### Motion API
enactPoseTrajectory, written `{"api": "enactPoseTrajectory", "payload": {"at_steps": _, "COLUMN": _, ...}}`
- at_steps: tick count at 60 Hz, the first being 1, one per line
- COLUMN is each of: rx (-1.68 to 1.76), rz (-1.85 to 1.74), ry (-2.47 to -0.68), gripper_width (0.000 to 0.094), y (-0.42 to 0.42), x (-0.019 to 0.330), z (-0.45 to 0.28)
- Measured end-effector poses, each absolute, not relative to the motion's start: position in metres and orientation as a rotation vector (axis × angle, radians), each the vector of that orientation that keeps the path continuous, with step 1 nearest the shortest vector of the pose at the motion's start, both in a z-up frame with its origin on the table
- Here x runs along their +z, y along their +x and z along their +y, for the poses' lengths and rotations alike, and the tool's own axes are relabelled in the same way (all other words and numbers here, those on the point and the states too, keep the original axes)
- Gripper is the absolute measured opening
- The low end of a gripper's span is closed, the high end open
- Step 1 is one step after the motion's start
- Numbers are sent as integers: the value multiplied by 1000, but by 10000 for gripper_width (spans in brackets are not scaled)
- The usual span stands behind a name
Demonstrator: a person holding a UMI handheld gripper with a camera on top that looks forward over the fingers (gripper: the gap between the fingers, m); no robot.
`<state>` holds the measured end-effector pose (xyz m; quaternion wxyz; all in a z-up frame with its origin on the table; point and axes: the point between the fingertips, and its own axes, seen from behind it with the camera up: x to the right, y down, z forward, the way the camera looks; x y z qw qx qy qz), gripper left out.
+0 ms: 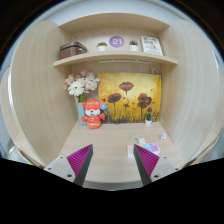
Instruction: Unplug charger
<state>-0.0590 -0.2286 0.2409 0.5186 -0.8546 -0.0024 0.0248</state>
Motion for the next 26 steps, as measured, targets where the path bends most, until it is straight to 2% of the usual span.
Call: {"api": "enactPoseTrajectory", "payload": {"at_steps": 26, "rx": 79, "rz": -5, "ry": -2045, "gripper_width": 801, "y": -67, "x": 246, "z": -257}}
